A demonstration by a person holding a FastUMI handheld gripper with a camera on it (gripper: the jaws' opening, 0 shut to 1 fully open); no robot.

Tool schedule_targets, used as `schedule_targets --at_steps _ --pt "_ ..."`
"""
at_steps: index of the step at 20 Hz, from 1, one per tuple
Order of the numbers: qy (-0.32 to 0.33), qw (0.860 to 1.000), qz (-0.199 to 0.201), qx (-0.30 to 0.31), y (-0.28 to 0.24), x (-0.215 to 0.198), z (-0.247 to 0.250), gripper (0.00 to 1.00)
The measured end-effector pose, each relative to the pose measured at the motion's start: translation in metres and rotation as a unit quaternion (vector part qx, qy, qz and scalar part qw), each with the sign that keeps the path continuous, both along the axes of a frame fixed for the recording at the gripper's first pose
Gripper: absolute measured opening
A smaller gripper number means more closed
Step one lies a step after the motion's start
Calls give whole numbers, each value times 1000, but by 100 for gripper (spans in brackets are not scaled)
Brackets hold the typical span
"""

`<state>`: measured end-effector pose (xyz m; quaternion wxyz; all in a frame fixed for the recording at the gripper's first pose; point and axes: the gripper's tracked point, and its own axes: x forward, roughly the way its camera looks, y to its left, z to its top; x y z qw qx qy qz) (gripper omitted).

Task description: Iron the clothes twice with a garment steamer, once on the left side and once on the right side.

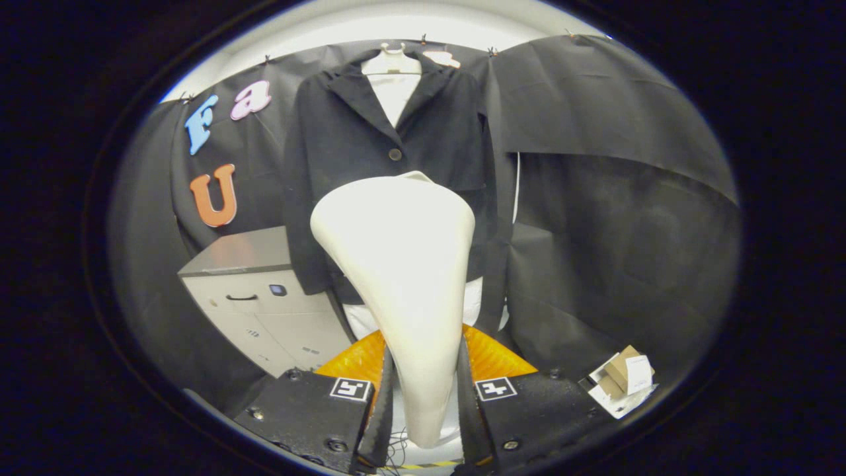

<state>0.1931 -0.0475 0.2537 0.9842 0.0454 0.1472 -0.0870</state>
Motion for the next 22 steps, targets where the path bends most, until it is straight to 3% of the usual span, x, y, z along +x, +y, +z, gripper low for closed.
schedule_targets --at_steps 8,15,22 --pt "-32 999 36 -14 45 -63 24 44" --pt "-34 996 75 -25 85 -105 13 44" --pt "-34 996 81 -34 100 -129 2 44"
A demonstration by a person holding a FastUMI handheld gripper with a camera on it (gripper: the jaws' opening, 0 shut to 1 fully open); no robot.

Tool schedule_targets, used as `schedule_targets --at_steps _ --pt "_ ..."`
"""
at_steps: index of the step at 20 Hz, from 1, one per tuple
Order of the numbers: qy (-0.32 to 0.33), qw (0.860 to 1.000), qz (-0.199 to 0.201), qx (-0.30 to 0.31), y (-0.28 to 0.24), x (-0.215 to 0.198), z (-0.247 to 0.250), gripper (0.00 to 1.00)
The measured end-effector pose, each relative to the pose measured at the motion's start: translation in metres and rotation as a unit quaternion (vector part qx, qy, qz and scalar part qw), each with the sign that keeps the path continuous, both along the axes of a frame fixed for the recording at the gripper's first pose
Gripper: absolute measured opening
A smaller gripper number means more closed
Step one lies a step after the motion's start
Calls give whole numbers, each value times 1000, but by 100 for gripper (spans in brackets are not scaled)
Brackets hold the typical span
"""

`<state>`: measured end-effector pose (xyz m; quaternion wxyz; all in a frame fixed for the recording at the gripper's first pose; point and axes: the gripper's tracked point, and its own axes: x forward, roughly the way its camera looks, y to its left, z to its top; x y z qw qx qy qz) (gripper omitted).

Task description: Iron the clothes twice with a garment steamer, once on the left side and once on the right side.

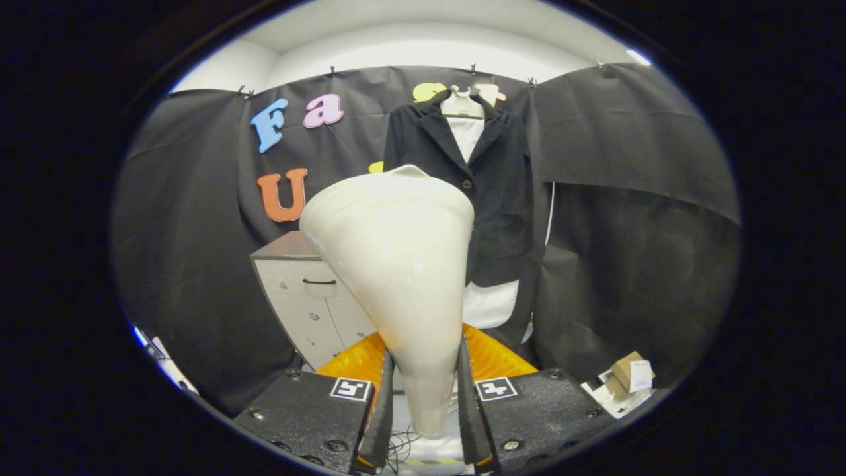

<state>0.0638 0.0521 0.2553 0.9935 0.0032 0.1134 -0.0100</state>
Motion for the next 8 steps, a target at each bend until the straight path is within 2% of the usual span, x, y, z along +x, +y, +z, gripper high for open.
schedule_targets --at_steps 8 --pt "-2 1000 1 1 8 -20 2 44"
